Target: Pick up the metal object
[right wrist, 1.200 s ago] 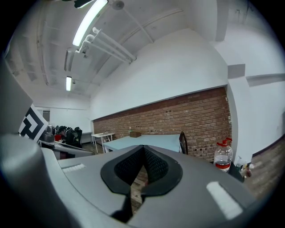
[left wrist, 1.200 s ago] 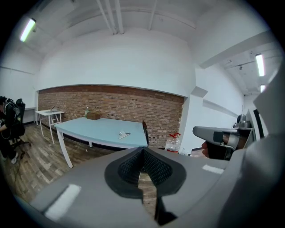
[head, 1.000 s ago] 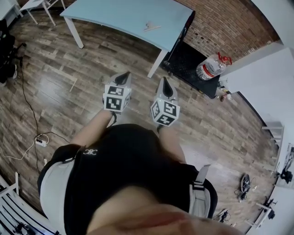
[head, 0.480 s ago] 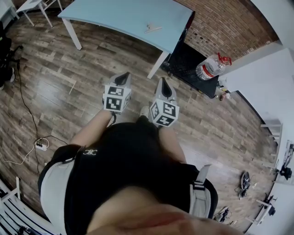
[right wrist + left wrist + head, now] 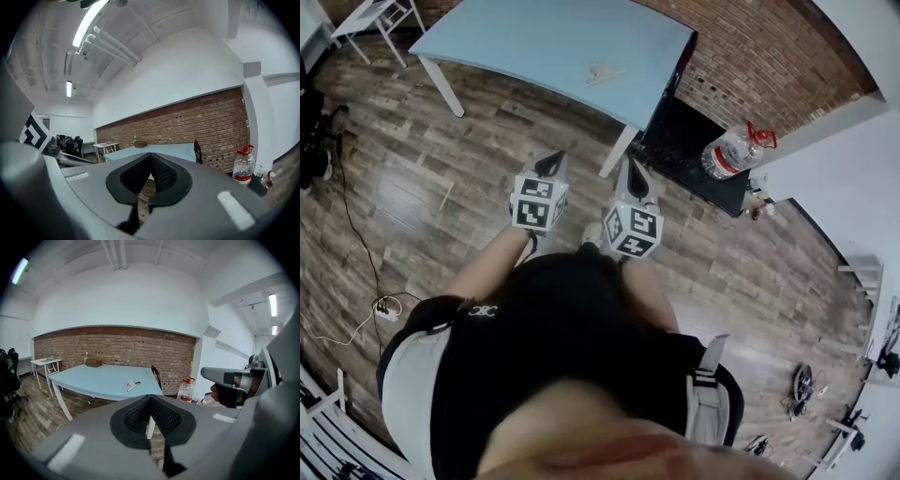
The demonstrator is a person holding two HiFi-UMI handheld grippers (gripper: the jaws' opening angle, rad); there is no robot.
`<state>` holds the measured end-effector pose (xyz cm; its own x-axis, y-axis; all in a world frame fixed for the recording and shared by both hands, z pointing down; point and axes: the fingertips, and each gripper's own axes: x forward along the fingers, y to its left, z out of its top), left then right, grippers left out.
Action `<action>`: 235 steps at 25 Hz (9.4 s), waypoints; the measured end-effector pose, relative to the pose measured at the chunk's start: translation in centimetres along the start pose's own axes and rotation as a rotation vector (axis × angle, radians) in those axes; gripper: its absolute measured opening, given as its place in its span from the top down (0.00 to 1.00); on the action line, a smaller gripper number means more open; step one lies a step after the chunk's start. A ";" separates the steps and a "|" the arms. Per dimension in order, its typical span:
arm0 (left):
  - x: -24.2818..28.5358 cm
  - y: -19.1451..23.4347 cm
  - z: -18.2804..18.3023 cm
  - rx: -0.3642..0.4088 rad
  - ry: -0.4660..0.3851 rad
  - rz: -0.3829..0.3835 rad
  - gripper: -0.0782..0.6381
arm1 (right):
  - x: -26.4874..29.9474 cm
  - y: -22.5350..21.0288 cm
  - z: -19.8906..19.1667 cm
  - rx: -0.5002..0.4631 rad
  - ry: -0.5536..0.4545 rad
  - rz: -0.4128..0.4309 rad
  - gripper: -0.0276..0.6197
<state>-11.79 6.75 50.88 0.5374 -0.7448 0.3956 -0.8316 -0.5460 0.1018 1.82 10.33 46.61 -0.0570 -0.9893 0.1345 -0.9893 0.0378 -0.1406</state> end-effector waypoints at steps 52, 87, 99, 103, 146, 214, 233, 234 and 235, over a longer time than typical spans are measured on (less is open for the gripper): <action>33.2 9.3 11.3 -0.077 0.134 0.041 0.89 | 32.0 -12.8 4.5 0.001 0.123 0.081 0.94; 47.5 13.5 -0.7 -0.179 0.566 -0.247 0.67 | 38.0 -18.6 -0.7 0.080 0.332 -0.117 0.94; 48.7 12.9 -1.3 -0.380 0.507 -0.259 0.78 | 38.6 -19.2 -2.3 0.105 0.370 -0.098 0.94; 48.6 12.8 -0.7 -0.351 0.483 -0.241 0.79 | 39.2 -18.8 -2.1 0.109 0.363 -0.072 0.94; 39.3 11.8 21.0 -0.074 -0.010 0.035 0.89 | 43.2 -15.6 6.1 0.086 0.129 0.109 0.94; 40.6 11.6 18.3 -0.075 0.083 -0.044 0.88 | 42.7 -15.1 5.5 0.055 0.140 0.053 0.94; 40.8 11.3 18.2 -0.070 0.089 -0.037 0.88 | 42.9 -17.0 6.1 0.147 0.090 0.005 0.94; 40.9 11.3 18.2 -0.068 0.089 -0.037 0.88 | 42.9 -17.3 6.2 0.146 0.090 -0.009 0.94; 40.9 11.3 18.2 -0.064 0.089 -0.037 0.88 | 43.0 -17.5 6.2 0.144 0.093 -0.021 0.94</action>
<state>3.32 -36.89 51.57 0.5554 -0.6861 0.4698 -0.8204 -0.5446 0.1746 17.50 -33.73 48.80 -0.0552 -0.9722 0.2278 -0.9615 -0.0098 -0.2746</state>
